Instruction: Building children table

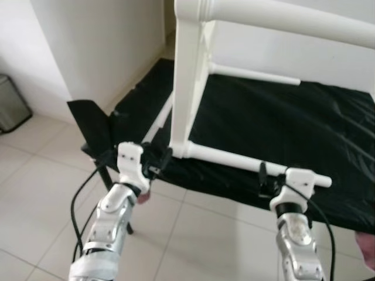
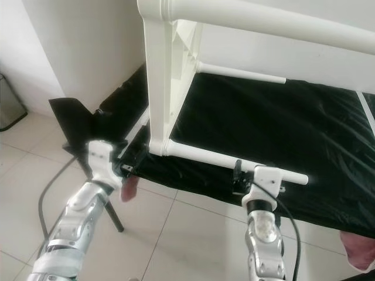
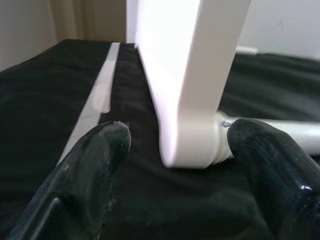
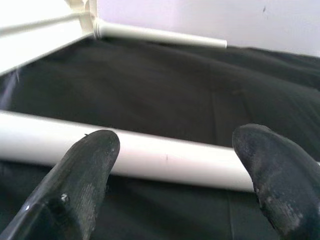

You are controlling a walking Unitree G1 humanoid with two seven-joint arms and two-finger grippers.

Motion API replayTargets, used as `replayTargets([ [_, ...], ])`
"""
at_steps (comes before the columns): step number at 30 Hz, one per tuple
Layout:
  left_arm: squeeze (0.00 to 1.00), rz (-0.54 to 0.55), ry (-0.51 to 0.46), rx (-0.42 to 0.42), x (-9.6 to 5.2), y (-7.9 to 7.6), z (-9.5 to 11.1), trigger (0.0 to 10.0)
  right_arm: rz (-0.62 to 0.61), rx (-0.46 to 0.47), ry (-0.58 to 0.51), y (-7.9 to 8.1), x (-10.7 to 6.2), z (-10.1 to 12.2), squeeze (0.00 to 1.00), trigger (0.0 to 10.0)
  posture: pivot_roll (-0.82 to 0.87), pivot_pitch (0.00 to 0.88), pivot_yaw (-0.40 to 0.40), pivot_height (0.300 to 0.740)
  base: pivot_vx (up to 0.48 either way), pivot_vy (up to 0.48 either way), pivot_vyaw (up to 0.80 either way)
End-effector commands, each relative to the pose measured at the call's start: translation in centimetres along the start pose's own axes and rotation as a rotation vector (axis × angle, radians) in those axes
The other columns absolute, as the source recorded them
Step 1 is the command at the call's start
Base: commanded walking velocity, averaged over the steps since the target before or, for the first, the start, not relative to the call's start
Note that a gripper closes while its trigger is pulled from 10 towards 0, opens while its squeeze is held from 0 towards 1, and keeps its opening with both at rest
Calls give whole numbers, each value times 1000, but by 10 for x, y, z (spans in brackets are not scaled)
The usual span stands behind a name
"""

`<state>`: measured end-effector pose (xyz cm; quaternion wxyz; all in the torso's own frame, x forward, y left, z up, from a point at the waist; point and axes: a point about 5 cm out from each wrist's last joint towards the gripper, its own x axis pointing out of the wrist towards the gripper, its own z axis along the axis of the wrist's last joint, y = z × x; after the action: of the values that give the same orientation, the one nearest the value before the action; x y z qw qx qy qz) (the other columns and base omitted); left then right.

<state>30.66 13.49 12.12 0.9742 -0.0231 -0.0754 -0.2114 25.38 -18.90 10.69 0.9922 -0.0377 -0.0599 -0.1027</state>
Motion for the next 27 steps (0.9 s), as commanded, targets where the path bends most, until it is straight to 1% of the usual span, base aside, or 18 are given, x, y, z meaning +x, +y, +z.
replayTargets([
  [1, 0, 92, 18, 35, -6, 6, -7, 10000, -5, -54, -5, -3, -5, -3, 0, 10000, 24, 6, -5, 740, 0, 0, 0],
  [3, 0, 98, 20, 49, -9, 6, -7, 10000, -4, -47, -2, -4, -8, -5, 0, 10000, 29, 11, -9, 740, 0, 0, 0],
  [5, 0, 95, 20, 29, -11, 6, -9, 10000, 8, -32, -1, -5, -12, -7, 0, 10000, 36, 17, -10, 740, 0, 0, 0],
  [6, 0, 101, 24, 46, -11, 7, -9, 10000, 2, -10, -1, -6, -13, -7, 0, 10000, 41, 19, -10, 740, 0, 0, 0],
  [8, 0, 94, 38, 48, -12, 6, -10, 10000, -13, -12, -10, -7, -14, -6, 0, 10000, 46, 21, -13, 740, 0, 0, 0],
  [11, 0, 87, 18, 1, -12, 3, -10, 10000, -32, 9, -14, -7, -15, -6, 0, 10000, 48, 21, -14, 740, 0, 0, 0],
  [12, 0, 87, 18, 1, -12, 3, -10, 10000, -32, 9, -14, -7, -15, -6, 0, 10000, 48, 21, -14, 740, 0, 0, 0],
  [13, 0, 88, 9, 24, -11, 2, -10, 10000, -24, 1, -30, -4, -15, -5, 78, 10000, 46, 21, -11, 740, 0, 0, 0],
  [14, 0, 89, 7, 51, -10, 1, -10, 10000, -17, -3, -37, -2, -14, -4, 78, 10000, 46, 21, -11, 740, 0, 0, 0],
  [15, 0, 72, -5, 67, -10, -1, -9, 10000, -4, -10, -48, -1, -13, -2, 243, 10000, 44, 20, -9, 740, 0, 0, 0],
  [16, 0, 72, -5, 67, -10, -1, -9, 10000, -4, -10, -48, -1, -13, -2, 243, 10000, 44, 20, -9, 740, 0, 0, 0],
  [17, 0, 62, -11, 74, -10, -2, -8, 10000, 5, -16, -57, -2, -11, -1, 388, 10000, 45, 20, -11, 740, 0, 0, 0],
  [18, 0, 48, -15, 72, -9, -2, -7, 10000, 6, -20, -65, -3, -10, 0, 933, 10000, 47, 18, -12, 740, 0, 0, 0],
  [19, 0, 37, -26, 72, -9, -3, -5, 10000, 8, -16, -73, -6, -8, 2, 1000, 10000, 47, 17, -13, 740, 0, 0, 0],
  [26, 0, 45, -32, 70, -6, 1, -3, 10000, -10, -22, -73, -11, -6, 2, 1000, 10000, 47, 18, -17, 740, 0, 0, 0],
  [27, 0, 46, -32, 72, -6, 1, -3, 10000, -10, -21, -72, -11, -6, 2, 592, 10000, 48, 18, -21, 740, 0, 0, 0],
])
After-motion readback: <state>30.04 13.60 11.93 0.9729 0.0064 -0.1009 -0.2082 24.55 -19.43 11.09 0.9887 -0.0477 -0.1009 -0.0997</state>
